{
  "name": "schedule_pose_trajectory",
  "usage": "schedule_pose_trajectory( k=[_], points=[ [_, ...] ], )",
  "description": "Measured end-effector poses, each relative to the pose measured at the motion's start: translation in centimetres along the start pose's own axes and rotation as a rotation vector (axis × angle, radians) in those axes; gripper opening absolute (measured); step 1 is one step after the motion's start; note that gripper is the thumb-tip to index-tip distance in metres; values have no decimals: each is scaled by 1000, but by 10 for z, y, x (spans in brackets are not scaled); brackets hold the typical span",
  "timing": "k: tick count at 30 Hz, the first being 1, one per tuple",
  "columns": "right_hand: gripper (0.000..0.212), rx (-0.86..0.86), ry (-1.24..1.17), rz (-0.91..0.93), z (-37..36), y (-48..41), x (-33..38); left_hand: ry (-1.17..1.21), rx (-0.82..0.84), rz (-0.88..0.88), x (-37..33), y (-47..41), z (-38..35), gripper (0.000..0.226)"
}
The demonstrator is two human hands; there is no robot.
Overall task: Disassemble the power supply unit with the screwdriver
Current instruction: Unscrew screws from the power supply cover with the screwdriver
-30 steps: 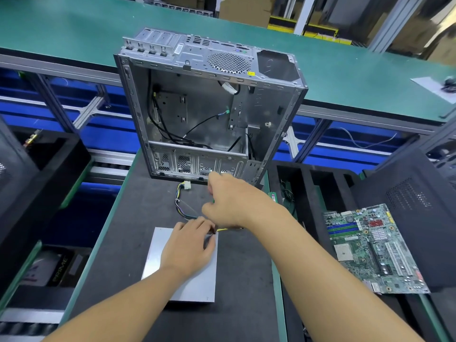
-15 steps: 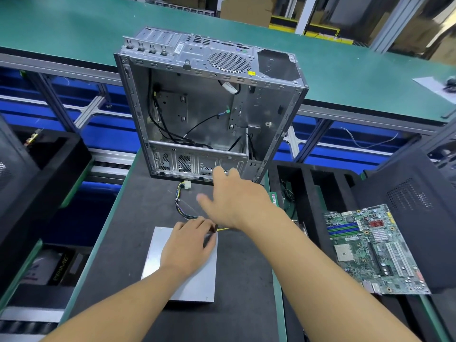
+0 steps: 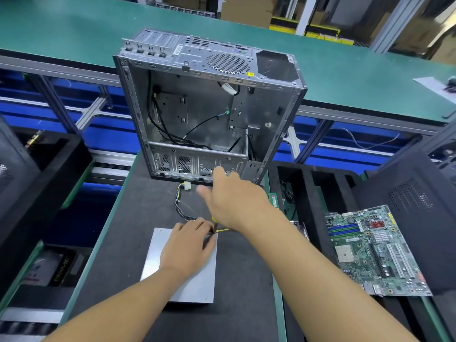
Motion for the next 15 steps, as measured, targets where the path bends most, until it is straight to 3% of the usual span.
schedule_pose_trajectory(
  k=[4, 8, 15],
  points=[
    [11, 14, -71, 65, 0, -3, 0, 6, -9, 8, -1, 0, 1, 19],
    [21, 170, -157, 102, 2, -3, 0, -1, 5, 15, -2, 0, 3, 29],
    [22, 4, -36, 75, 1, -4, -1, 31, 22, 8, -3, 1, 3, 24]
  ],
)
Point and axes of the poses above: each hand's wrist, its own y-axis away from the middle knuckle, its own z-axis out of the back of the hand, x = y × z, the point moved 2 cm from there along -y, towards the middle knuckle, and after that the axes turned 2 degrees about -y, right-handed, at the moved point
